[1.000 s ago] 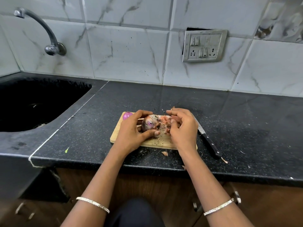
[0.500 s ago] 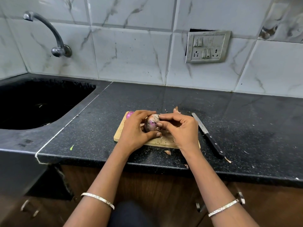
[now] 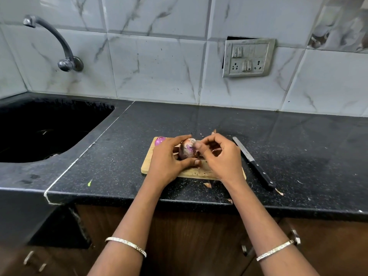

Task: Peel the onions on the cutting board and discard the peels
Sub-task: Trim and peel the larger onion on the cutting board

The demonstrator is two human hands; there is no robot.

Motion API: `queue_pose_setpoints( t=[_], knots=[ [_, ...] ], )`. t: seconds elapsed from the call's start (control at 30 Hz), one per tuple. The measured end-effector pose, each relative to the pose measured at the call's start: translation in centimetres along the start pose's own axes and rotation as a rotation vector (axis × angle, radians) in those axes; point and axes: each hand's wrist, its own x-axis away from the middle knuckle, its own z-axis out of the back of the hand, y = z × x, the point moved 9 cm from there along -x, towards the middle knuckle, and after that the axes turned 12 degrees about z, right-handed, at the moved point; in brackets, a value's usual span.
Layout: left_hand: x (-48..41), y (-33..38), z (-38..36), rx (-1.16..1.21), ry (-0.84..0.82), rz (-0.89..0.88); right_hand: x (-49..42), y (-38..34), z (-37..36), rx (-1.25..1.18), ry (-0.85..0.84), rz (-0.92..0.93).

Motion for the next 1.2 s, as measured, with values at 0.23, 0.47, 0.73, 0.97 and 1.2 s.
queue_pose_setpoints(
  t=[0.23,0.47,0.73,0.97,1.2],
  knots=[
    [0.0,-0.1,0.1,0.011,0.03,-0.013,0.2,0.4,-0.8,-0.037,-0.115,-0.068],
    [0.0,-0.4,-0.2,0.062,-0.023,0.012,0.0,0.5,-0.6,0.086,-0.107,-0.001],
    [0.2,-0.2,-0.5,0.137,-0.087,0.023,-0.4,-0.2,0.4,0.214,0.024,0.092],
    [0.5,-0.4,-0.3,0.141,-0.045,0.016,0.1,-2.9,-2.5,0.227,-0.183,0.293],
    [0.5,0.1,0.0,0.093,-0.022,-0.027,-0.2,-1.9,-1.9,-0.058,-0.113,0.145]
  ],
)
